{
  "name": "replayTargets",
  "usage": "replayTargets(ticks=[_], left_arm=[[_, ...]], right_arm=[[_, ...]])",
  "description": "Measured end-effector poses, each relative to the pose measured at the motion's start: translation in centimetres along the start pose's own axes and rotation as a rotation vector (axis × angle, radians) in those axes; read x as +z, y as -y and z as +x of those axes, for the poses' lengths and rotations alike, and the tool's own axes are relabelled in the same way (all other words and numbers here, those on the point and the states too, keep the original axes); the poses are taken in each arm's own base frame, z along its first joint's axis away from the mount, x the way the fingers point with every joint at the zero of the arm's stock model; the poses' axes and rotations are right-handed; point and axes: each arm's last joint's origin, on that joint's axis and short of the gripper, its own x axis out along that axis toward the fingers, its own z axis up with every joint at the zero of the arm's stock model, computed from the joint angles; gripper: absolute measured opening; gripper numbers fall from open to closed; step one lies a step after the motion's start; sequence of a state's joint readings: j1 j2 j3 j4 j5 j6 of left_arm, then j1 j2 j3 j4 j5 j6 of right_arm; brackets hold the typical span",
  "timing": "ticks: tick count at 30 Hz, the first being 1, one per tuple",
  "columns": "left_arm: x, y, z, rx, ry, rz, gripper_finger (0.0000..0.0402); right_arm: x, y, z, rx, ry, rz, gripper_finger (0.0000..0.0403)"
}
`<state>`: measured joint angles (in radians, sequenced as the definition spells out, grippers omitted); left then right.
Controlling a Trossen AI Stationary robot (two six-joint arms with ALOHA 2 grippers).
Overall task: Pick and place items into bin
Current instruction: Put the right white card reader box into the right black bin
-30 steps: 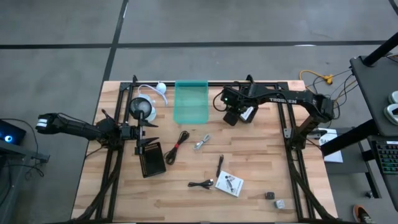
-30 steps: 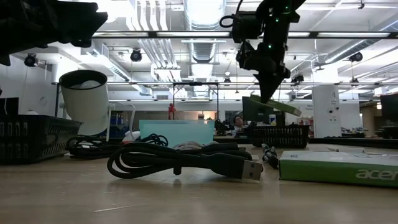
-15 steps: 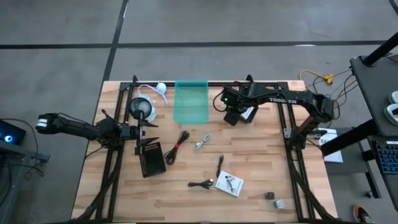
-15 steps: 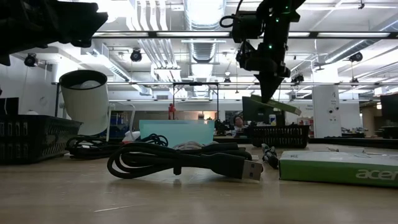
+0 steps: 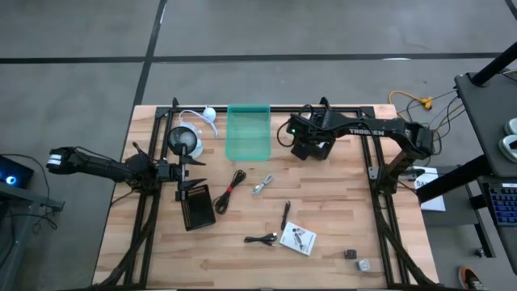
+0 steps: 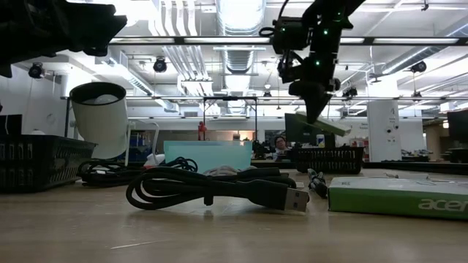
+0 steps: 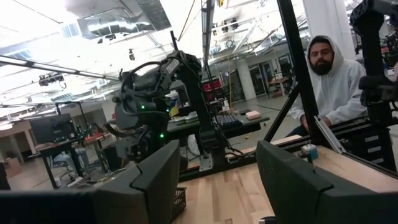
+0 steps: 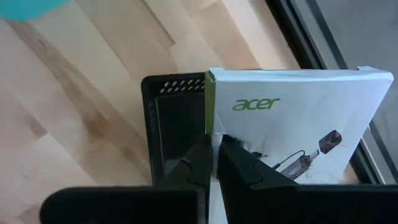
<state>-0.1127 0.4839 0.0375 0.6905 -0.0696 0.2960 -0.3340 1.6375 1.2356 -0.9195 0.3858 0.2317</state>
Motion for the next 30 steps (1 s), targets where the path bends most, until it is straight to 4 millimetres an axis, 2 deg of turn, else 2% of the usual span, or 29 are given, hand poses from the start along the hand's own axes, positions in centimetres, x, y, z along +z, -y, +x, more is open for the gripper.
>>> replayTargets(ticks=[8, 15, 24, 30], left_arm=[[0.0, 0.0, 0.0, 0.000, -0.001, 0.000, 0.0196], [0.0, 0.0, 0.0, -0.001, -0.001, 0.000, 0.0196], [0.0, 0.0, 0.0, -0.001, -0.002, 0.000, 0.0196], [0.0, 0.0, 0.0, 0.000, -0.002, 0.001, 0.0196]], right_arm=[[-0.5, -0.3, 1.1, 0.002, 0.005, -0.002, 0.0008], [-1.9, -0.6, 2.4, -0.006, -0.042, -0.041, 0.0008], [-2.3, -0.7, 2.7, 0.043, -0.062, -0.044, 0.0011], [-2.1, -0.8, 2.7, 0.045, -0.048, -0.039, 0.0036]])
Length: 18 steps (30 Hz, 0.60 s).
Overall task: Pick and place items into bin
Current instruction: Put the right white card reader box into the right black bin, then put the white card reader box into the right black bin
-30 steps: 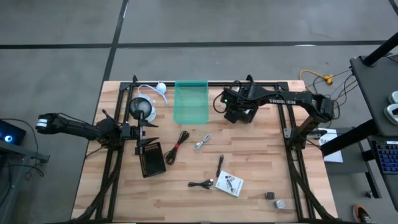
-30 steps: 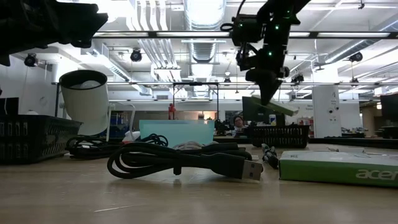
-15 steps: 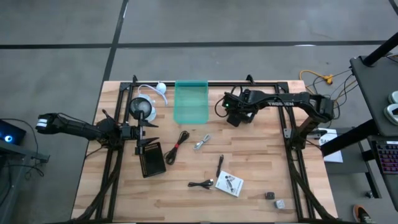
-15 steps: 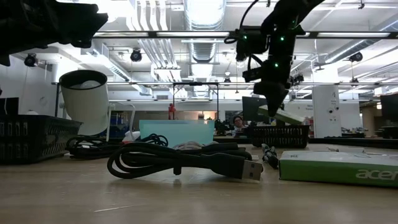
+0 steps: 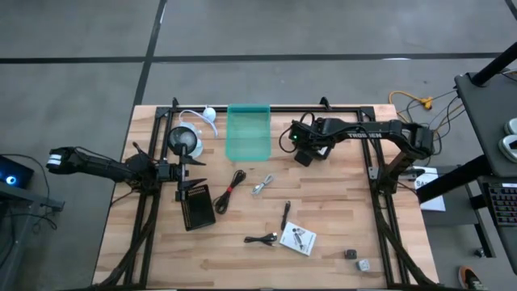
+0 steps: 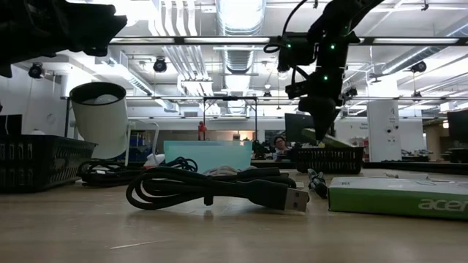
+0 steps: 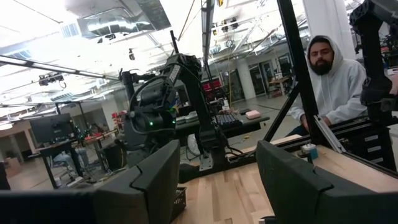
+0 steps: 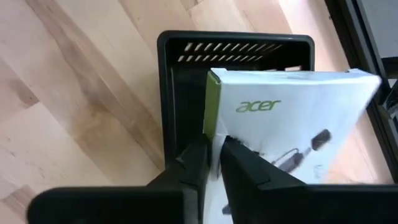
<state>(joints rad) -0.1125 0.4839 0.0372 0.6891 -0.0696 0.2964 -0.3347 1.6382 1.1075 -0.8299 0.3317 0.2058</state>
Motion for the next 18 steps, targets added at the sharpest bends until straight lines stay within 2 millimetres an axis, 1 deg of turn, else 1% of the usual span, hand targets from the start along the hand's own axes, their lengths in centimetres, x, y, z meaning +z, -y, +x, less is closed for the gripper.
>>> replayTargets(ticks=[11, 18], left_arm=[[0.0, 0.0, 0.0, -0.001, -0.001, 0.000, 0.0196], [0.0, 0.0, 0.0, -0.001, -0.003, 0.001, 0.0196]], right_arm=[[0.9, 0.1, -1.0, 0.005, 0.037, 0.006, 0.0117], [1.5, 0.1, -2.6, 0.030, 0.023, 0.023, 0.0142]])
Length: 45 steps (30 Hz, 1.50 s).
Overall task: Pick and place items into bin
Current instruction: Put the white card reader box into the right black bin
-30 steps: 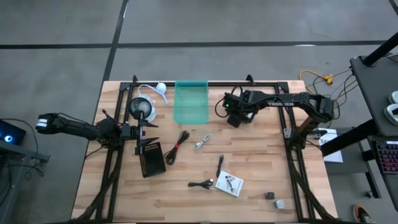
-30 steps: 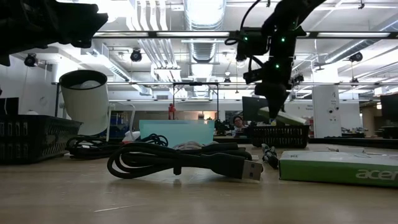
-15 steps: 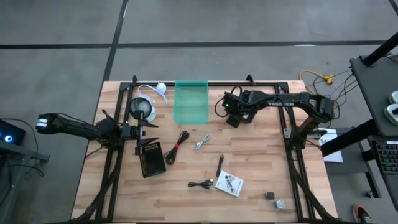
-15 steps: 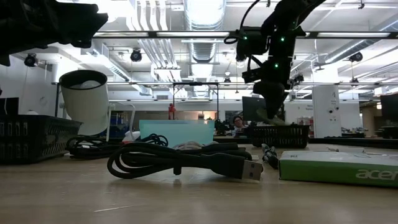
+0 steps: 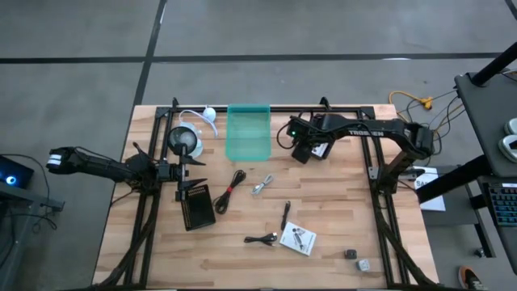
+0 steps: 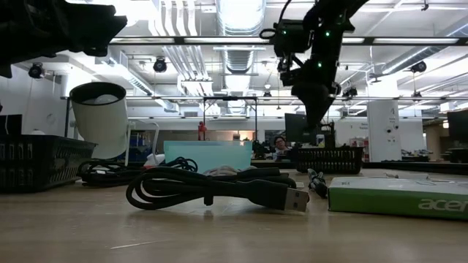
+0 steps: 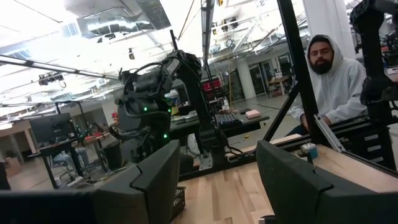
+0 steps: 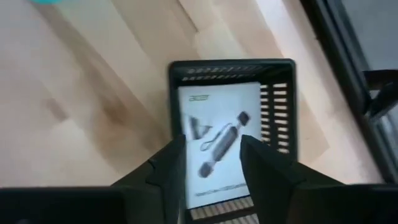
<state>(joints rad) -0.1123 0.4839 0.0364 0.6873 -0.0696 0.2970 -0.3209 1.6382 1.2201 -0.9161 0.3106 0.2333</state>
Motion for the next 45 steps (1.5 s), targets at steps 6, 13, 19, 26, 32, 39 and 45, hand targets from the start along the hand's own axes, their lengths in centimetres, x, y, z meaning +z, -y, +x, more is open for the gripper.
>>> replayTargets(ticks=[6, 13, 19, 26, 32, 39, 45], left_arm=[[0.0, -0.1, 0.0, 0.025, -0.007, 0.000, 0.0196], [0.0, -0.1, 0.0, 0.040, -0.013, 0.000, 0.0196], [0.0, -0.1, 0.0, 0.040, -0.012, 0.000, 0.0196], [0.0, -0.1, 0.0, 0.041, -0.011, -0.001, 0.0196], [0.0, -0.1, 0.0, 0.042, -0.007, -0.001, 0.0196], [0.0, -0.1, 0.0, 0.043, -0.003, -0.002, 0.0196], [0.1, -0.1, 0.0, 0.043, -0.001, -0.002, 0.0196]], right_arm=[[0.3, -1.4, -1.4, 0.170, -0.023, 0.089, 0.0154], [-1.1, -5.4, -2.9, 0.386, -0.100, 0.074, 0.0155], [-3.6, -9.9, -4.7, 0.431, -0.114, -0.032, 0.0144], [-7.8, -14.8, -6.7, 0.480, -0.127, -0.099, 0.0145], [-11.4, -17.9, -7.7, 0.466, -0.049, -0.093, 0.0175], [-14.2, -19.8, -7.5, 0.461, 0.073, -0.055, 0.0231], [-15.4, -20.0, -5.7, 0.466, 0.115, -0.034, 0.0255]])
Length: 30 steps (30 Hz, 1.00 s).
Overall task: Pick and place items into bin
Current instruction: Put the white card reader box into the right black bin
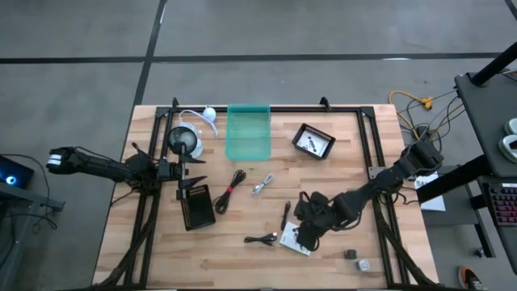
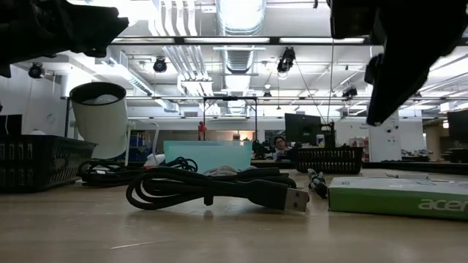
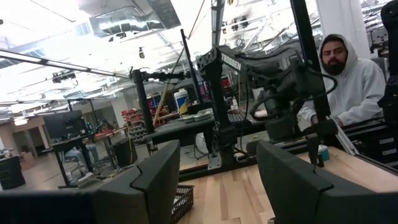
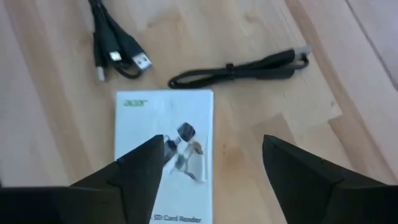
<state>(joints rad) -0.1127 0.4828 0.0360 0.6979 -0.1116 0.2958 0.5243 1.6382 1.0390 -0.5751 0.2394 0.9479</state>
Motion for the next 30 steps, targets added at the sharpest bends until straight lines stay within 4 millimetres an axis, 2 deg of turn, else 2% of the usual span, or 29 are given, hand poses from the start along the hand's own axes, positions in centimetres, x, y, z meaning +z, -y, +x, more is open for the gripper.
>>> replayTargets(ticks=[5, 11, 18, 24, 30], left_arm=[[0.0, 0.0, 0.0, 0.000, 0.000, 0.000, 0.0196], [0.0, 0.0, 0.0, 0.000, 0.000, 0.000, 0.0196], [0.0, 0.0, 0.0, 0.000, 0.000, 0.000, 0.0196], [0.0, 0.0, 0.0, 0.000, -0.001, 0.000, 0.0196], [0.0, 0.0, 0.0, 0.000, -0.001, 0.000, 0.0196]], right_arm=[[-1.0, 1.0, 1.0, -0.034, -0.024, 0.019, 0.0251], [-1.6, 1.3, 2.1, 0.037, 0.022, 0.015, 0.0253], [-1.8, 1.1, 2.3, 0.084, 0.008, 0.005, 0.0267], [-1.6, 0.4, 2.4, 0.176, 0.042, 0.017, 0.0262], [-1.7, 0.6, 2.4, 0.168, 0.043, -0.014, 0.0258]])
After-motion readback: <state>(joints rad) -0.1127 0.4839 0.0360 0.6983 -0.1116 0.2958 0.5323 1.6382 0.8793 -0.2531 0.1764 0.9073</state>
